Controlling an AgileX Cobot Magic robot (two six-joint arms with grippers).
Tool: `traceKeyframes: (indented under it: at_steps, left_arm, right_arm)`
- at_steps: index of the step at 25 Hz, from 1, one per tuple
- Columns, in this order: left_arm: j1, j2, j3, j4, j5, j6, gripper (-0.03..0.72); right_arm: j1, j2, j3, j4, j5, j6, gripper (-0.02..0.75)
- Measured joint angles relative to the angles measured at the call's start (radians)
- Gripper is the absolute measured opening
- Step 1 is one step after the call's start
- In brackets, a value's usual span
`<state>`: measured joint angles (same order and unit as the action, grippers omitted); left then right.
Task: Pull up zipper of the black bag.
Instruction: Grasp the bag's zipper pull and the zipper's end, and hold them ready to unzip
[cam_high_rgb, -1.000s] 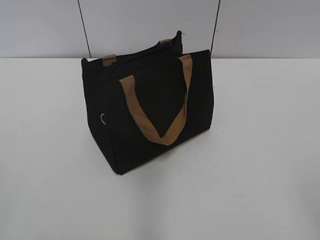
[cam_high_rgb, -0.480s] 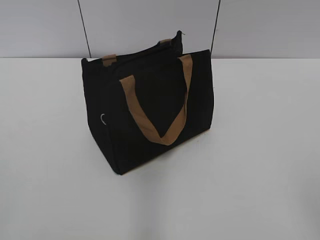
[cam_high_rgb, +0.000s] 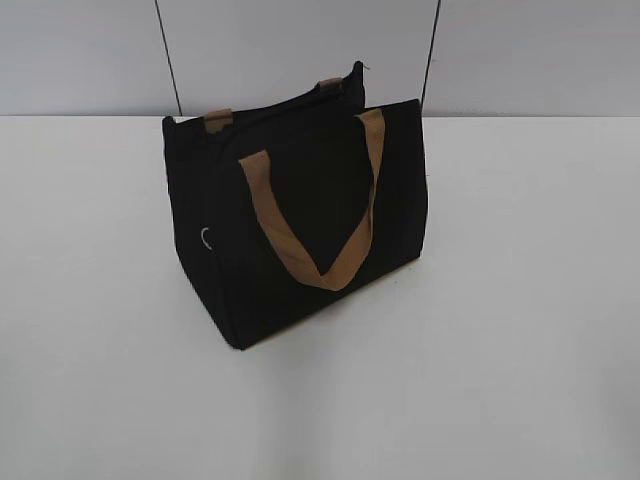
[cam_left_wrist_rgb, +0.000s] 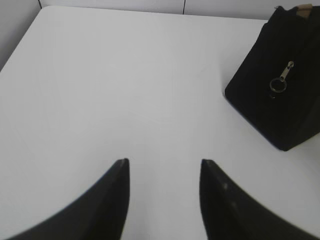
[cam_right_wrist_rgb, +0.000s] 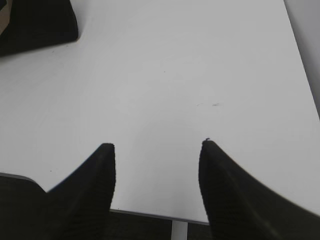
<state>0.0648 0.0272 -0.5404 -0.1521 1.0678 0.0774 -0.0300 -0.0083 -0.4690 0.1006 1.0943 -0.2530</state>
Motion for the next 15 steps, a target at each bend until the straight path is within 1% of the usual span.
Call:
traceKeyframes:
  at_steps: [2,4,7,10,13,15]
  left_arm:
    - [0.000,0.012,0.000,0.001,0.000,0.000,0.449]
    - [-0.011,0.014,0.000,0.002,-0.001,0.000,0.489]
    - [-0.071,0.014,-0.001,0.005,-0.004,0.000,0.508]
    - [-0.178,0.014,-0.001,0.007,-0.013,0.000,0.512]
    - [-0.267,0.023,-0.004,0.013,-0.016,0.006,0.512]
    - [-0.298,0.045,-0.016,0.020,-0.014,0.009,0.512]
  right_arm:
    - [0.000,0.000,0.000,0.000,0.000,0.000,0.412]
    - [0.000,0.000,0.000,0.000,0.000,0.000,0.412]
    - [0.000,0.000,0.000,0.000,0.000,0.000,0.412]
    - [0.000,0.000,0.000,0.000,0.000,0.000,0.412]
    - [0.000,0.000,0.000,0.000,0.000,0.000,0.412]
    - [0.000,0.000,0.000,0.000,0.000,0.000,0.412]
